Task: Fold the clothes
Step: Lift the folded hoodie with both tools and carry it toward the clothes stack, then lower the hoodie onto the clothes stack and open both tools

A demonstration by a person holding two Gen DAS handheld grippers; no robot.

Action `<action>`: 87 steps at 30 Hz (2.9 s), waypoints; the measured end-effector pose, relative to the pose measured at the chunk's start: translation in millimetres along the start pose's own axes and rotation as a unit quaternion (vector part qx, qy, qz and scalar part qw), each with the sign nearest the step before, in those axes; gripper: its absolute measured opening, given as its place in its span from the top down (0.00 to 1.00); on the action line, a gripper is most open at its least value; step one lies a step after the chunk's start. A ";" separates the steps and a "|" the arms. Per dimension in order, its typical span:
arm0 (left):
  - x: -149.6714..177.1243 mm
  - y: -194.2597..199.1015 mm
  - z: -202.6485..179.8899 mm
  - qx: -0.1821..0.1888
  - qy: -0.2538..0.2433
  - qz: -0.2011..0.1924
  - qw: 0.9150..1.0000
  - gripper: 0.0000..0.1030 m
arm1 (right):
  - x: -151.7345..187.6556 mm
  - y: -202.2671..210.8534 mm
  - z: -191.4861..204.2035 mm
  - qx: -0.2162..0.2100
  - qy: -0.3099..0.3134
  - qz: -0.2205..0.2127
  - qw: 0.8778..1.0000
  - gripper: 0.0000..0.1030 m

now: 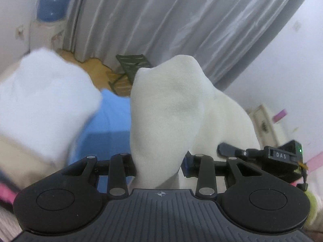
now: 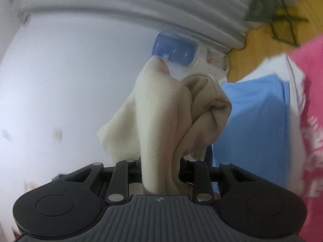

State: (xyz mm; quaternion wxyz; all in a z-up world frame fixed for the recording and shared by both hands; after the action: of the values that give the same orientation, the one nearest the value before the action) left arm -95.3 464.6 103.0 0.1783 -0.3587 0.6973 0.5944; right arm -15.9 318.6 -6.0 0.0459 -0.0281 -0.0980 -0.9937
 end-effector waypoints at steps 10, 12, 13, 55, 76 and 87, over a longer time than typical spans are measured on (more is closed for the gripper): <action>-4.3 -145.5 81.4 -0.038 -0.059 0.066 0.995 0.59 | -71.4 -51.2 -110.7 0.019 -0.051 -0.094 0.994 0.70; -4.3 -136.1 94.6 -0.023 -0.049 0.068 0.996 0.57 | -70.6 -51.2 -109.8 0.021 -0.040 -0.095 0.994 0.69; -3.5 -135.4 98.5 -0.020 -0.044 0.075 0.996 0.55 | -70.9 -53.2 -112.0 0.029 -0.024 -0.093 0.995 0.69; 86.8 -102.4 -16.6 -0.061 -0.225 0.002 0.973 0.46 | -17.8 -40.1 -8.5 0.155 0.524 -0.180 0.817 0.55; -24.3 -183.0 51.3 -0.185 -0.103 -0.088 0.973 0.36 | -48.0 -57.4 -82.8 0.238 0.478 -0.146 0.833 0.55; -30.7 -68.7 19.7 -0.178 -0.052 -0.127 0.974 0.34 | -29.1 -19.5 -12.1 0.321 0.557 -0.029 0.765 0.46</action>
State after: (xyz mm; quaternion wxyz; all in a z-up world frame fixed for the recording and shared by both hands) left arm -29.0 489.8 71.0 0.2222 -0.4387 0.5189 0.6992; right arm 10.5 337.7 -23.5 0.0694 0.5499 -0.3690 -0.7461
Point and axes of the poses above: each gripper's, at about its wrist camera, not at the fingertips, and y roughly against the way its jaws point, z to its left, x to its underside, the point moved 7 cm from there along -y, roughly the way its jaws point, and after that the axes turned 14 degrees about -y, right-handed, at the moved point
